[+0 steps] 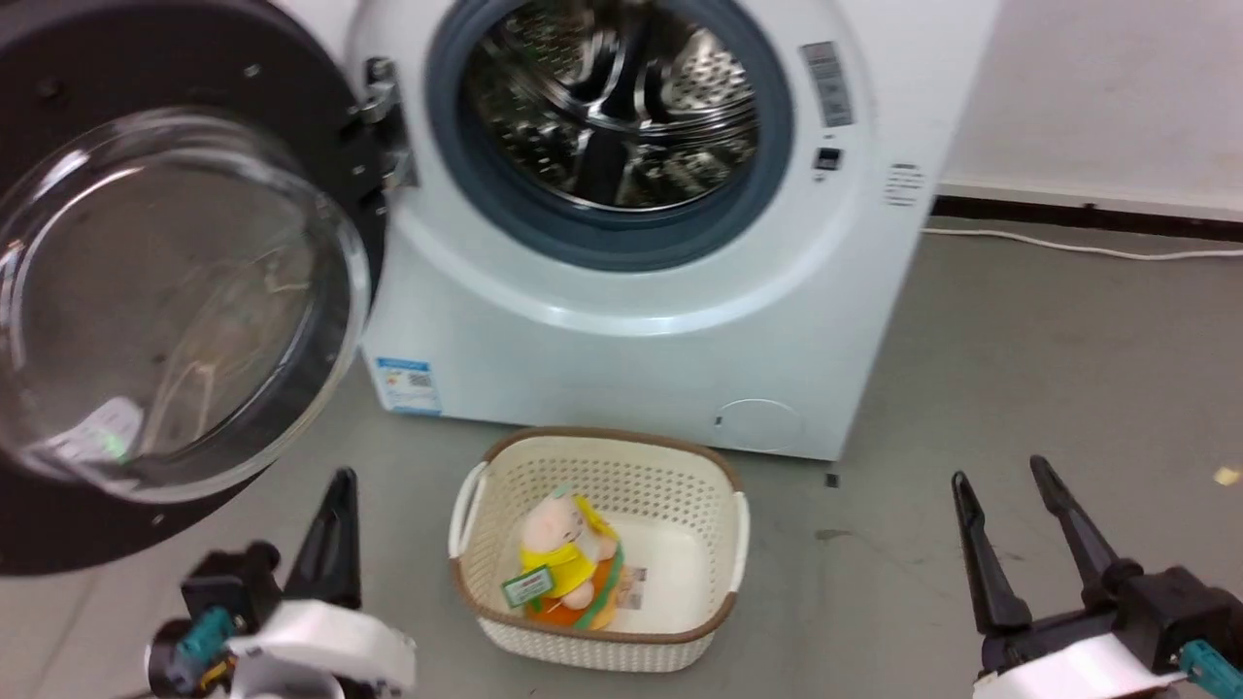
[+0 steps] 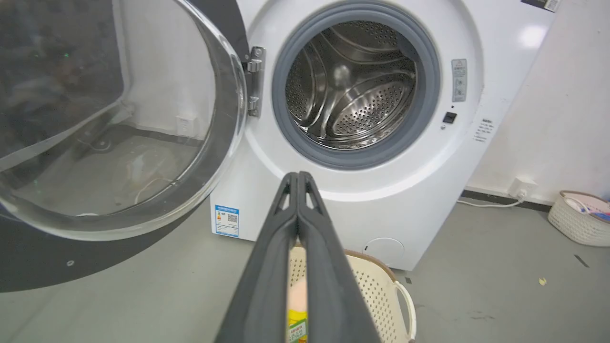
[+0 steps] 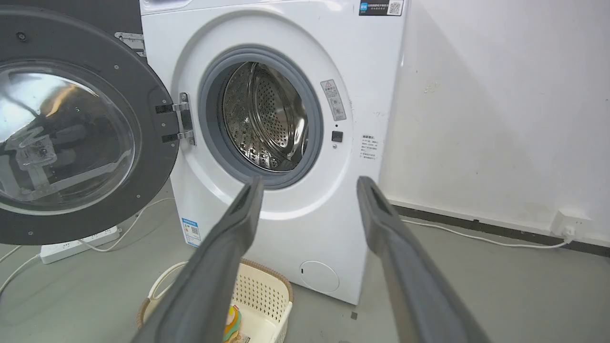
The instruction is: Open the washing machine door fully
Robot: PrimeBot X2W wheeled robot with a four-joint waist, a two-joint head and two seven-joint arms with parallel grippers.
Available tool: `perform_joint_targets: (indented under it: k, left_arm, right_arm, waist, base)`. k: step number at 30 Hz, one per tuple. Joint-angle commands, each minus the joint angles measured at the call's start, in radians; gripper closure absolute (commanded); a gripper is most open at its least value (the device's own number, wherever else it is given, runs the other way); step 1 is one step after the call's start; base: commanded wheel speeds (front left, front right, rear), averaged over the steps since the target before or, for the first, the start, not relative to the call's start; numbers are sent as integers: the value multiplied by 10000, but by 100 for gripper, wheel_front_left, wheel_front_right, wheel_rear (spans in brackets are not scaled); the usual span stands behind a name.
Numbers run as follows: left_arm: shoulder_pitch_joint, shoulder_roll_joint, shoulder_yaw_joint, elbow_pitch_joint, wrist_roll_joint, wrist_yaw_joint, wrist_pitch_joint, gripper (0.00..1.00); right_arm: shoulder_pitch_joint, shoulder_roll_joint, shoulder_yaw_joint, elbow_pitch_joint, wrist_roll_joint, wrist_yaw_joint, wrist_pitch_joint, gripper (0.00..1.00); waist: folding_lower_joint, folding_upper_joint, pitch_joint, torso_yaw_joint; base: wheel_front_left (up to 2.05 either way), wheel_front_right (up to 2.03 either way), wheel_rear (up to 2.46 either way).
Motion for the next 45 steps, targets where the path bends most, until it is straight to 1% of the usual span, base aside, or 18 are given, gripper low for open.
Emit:
perform_joint_targets:
  k: [1,2,6,7,10,15,23,37,45]
  left_arm:
    - [289,-49,-61,-130,147,52,-43,100]
    - [650,-70,-202,-343,434,124,-43,100]
    - [1164,-196,-291,-649,649,267,-43,100]
    - [1464,-250,-379,-856,865,352,-43,0]
    - [1712,-297,-503,-993,1061,357,-43,0]
    - [2140,-477,-706,-1124,1249,513,-43,0]
    - [2113,-586,-938,-1208,1500,584,-43,0]
    - [2022,-605,-920,-1184,1850,520,-43,0]
    - [2007,-625,-892,-1225,1779,465,-43,0]
  right_arm:
    - [164,92,-32,-56,-53,8,-41,0]
    - [281,178,-54,-70,-60,8,-41,0]
    - [459,279,-62,-67,-53,8,-42,0]
    - [576,324,-72,-46,-38,8,-42,0]
    - [689,356,-86,7,7,8,-42,0]
    - [855,394,-86,193,48,8,-43,0]
    - [857,409,-64,420,121,8,-43,0]
    - [805,412,-18,685,254,8,-43,0]
    - [738,413,10,777,321,8,-43,0]
  waist:
    - [3,0,-195,-429]
    - [3,0,-197,-625]
    - [3,0,-216,-843]
    - [3,0,-238,-963]
    - [3,0,-259,-1041]
    - [3,0,-340,-1164]
    - [3,0,-447,-1134]
    - [3,0,-517,-1071]
    - [3,0,-512,-1069]
  base:
    - [0,0,0]
    - [0,0,0]
    - [0,0,0]
    - [0,0,0]
    - [0,0,0]
    - [0,0,0]
    - [0,0,0]
    - [0,0,0]
    - [0,0,0]
